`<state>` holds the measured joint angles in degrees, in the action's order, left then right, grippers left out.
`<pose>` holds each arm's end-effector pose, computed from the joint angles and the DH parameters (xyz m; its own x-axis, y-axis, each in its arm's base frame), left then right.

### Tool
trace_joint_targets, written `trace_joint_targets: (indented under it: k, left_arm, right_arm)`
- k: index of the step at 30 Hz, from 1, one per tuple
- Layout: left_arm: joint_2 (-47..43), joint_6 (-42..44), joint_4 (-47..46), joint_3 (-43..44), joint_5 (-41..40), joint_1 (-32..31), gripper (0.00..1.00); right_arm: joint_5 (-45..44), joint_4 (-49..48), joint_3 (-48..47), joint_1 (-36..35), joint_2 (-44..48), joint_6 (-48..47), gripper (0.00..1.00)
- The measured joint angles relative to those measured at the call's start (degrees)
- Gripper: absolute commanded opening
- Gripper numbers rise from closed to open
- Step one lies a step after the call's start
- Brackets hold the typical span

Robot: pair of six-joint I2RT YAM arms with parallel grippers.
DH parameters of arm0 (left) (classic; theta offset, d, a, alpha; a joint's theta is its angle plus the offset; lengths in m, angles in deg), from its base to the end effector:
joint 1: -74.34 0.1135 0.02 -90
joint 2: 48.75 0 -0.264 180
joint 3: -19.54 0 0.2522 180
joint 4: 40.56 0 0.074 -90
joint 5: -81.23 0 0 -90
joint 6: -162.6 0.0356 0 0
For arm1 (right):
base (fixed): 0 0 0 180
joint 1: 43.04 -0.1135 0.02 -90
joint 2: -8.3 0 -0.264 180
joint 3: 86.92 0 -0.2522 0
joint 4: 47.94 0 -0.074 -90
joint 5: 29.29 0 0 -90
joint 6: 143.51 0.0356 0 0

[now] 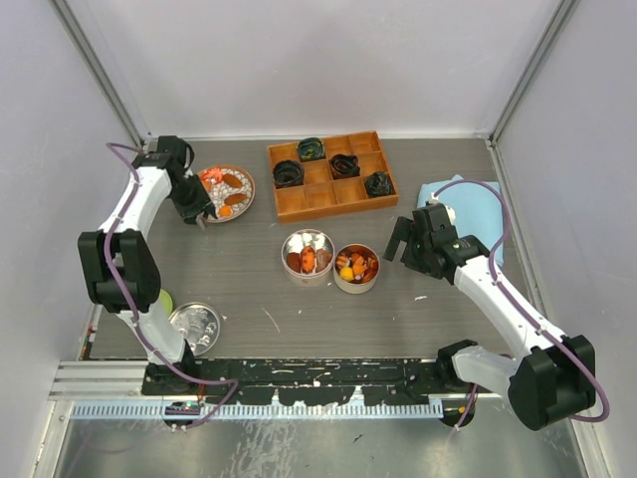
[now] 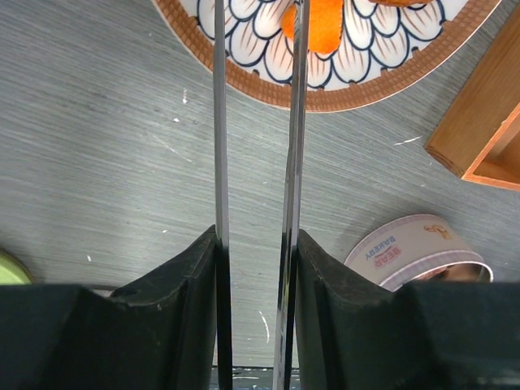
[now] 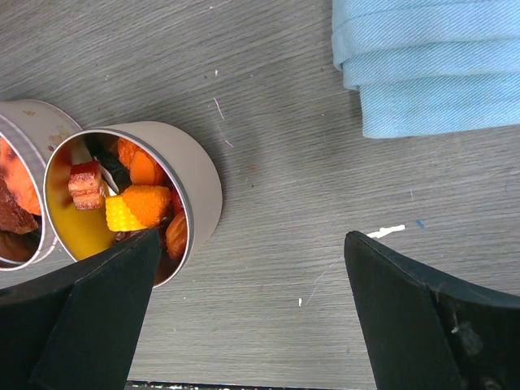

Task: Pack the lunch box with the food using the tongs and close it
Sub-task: Pick up the fake food from the plate.

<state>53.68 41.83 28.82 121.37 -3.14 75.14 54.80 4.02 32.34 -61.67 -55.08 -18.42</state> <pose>0.3665 0.0016 0.2659 -0.8173 -0.5206 -0.2470 -0.4637 0.8487 -0.2543 0.2068 0.0659 0.2487 -0.7822 0.3397 -0.5222 0.2303 0.9365 0.2643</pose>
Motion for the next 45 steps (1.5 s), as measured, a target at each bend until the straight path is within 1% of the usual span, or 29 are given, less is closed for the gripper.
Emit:
trace_joint_targets:
  k: [7,13,20,25,33,38,45]
  left_arm:
    - [-1.07,3.26,1.9,0.63,-1.81,0.02,0.39]
    - [-0.94,6.97,2.05,0.83,-1.51,0.02,0.39]
    - [2.4,10.99,2.73,2.56,-1.75,0.02,0.39]
    - [2.99,13.49,3.48,2.93,-2.91,0.02,0.4]
    - [2.4,15.76,4.04,3.91,-3.1,0.02,0.41]
    - [2.1,16.94,4.15,5.57,-4.87,0.02,0.41]
    - [2.36,18.56,4.0,5.57,-6.91,0.02,0.41]
  right_arm:
    - [0.02,-0.02,0.0,0.0,0.0,-0.44,1.0]
    - [0.02,-0.02,0.0,0.0,0.0,-0.5,1.0]
    - [0.02,-0.02,0.0,0.0,0.0,-0.52,1.0]
    - [0.02,-0.02,0.0,0.0,0.0,-0.55,1.0]
    - [0.04,-0.02,0.0,0.0,-0.02,-0.55,1.0]
    - [0.04,-0.04,0.0,0.0,-0.04,-0.55,1.0]
    - [0.04,-0.04,0.0,0.0,-0.04,-0.55,1.0]
